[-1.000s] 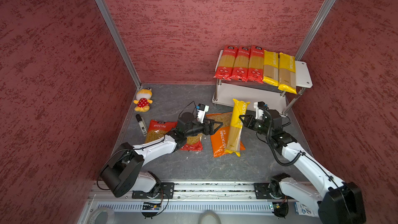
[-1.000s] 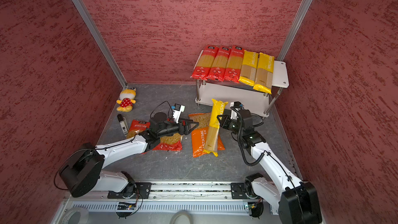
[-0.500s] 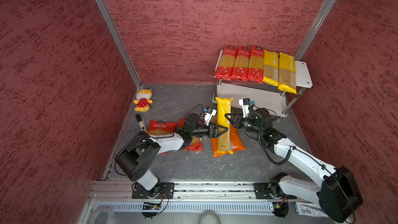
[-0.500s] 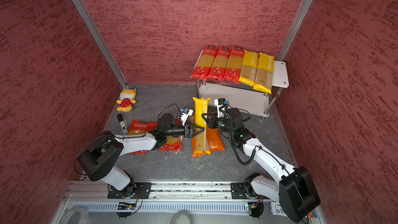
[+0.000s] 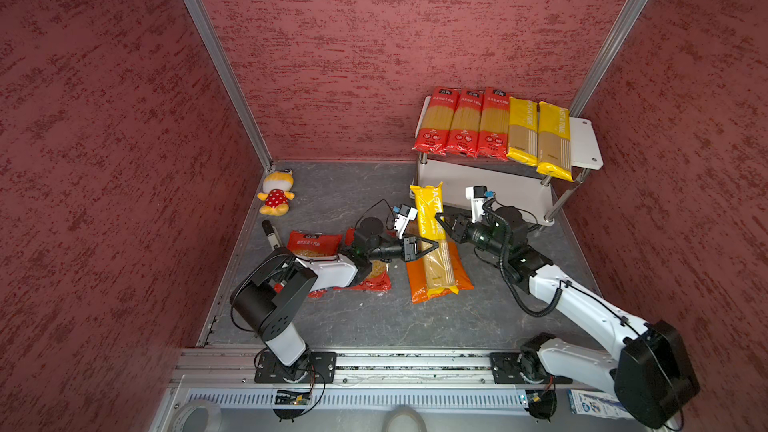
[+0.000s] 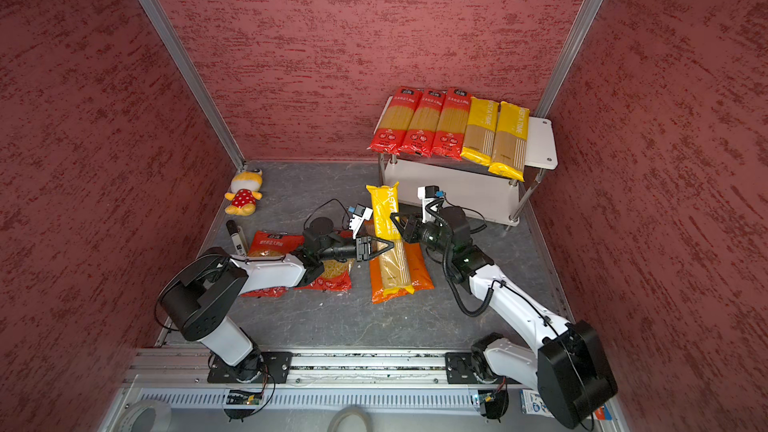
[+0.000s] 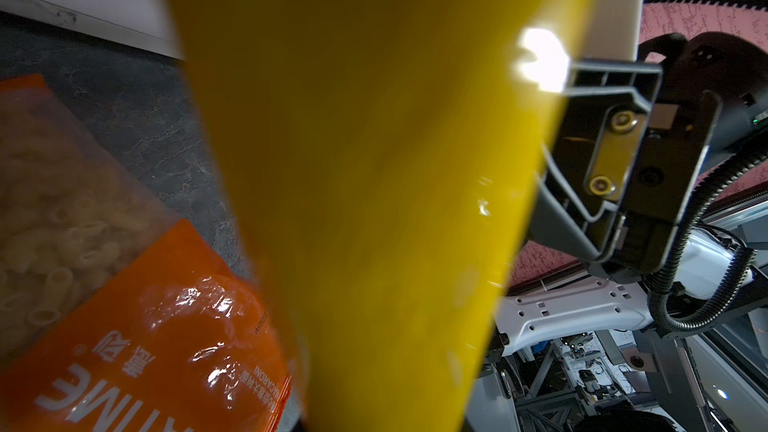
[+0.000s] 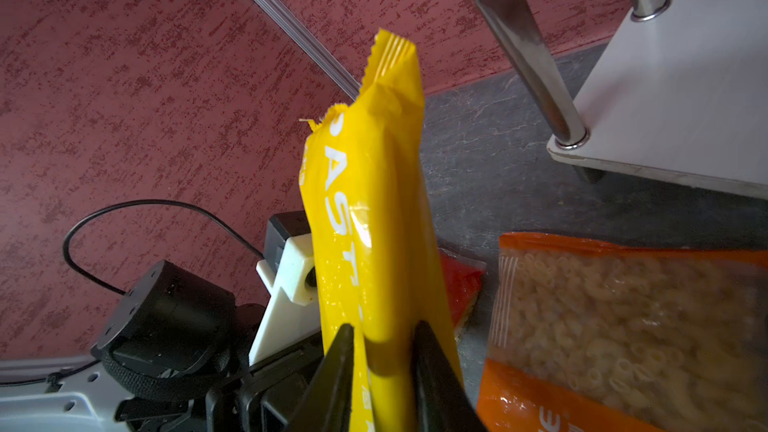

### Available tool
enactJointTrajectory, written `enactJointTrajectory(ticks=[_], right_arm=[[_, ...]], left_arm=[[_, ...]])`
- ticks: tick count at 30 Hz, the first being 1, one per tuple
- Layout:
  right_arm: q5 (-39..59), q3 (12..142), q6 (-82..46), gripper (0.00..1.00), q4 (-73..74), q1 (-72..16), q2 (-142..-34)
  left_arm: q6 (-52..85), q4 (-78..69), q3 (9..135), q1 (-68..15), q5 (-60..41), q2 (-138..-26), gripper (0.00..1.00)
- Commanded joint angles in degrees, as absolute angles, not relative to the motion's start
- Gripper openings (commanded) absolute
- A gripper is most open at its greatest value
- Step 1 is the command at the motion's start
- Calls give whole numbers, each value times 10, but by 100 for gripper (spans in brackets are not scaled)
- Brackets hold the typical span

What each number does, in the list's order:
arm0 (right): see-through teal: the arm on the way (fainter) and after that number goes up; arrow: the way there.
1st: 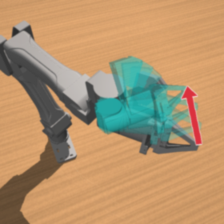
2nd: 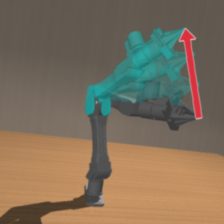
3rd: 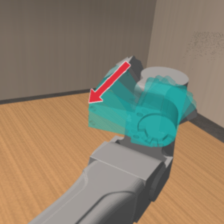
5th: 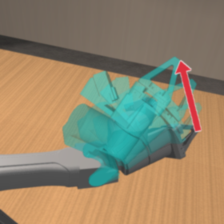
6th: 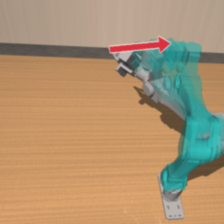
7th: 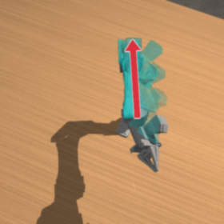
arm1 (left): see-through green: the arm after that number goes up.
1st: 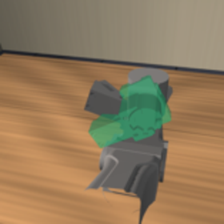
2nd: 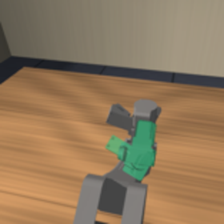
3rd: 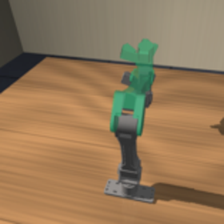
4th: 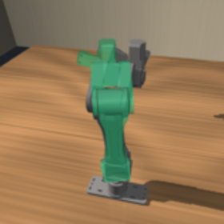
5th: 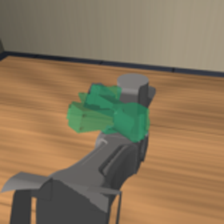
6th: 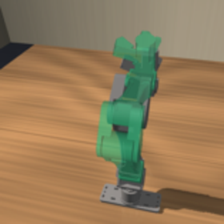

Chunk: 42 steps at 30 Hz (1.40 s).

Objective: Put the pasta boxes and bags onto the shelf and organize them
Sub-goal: 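Grasp the upright yellow bag with the left gripper while the right holds it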

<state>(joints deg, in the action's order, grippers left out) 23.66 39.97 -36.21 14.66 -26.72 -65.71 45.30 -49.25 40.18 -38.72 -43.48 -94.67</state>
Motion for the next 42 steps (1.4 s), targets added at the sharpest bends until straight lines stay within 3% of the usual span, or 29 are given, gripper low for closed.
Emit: enactJointTrajectory(ticks=[1,8,13,21,33,42], right_arm=[[255,422,-349,34,171,-272,-637],[278,383,-349,57,119,-227,-575],[306,356,-337,67,66,-224,-557],[347,273,-387,68,157,-249,-515],[393,295,-388,58,228,-286,-607],[421,294,-413,23,295,-290,-613]], left_arm=[[462,-560,424,-391,-461,-943,14],[468,-559,416,-370,-453,-909,11],[462,-542,424,-369,-437,-888,8],[447,-501,424,-341,-384,-838,8],[486,-532,426,-345,-357,-824,9],[507,-544,433,-344,-366,-825,19]])
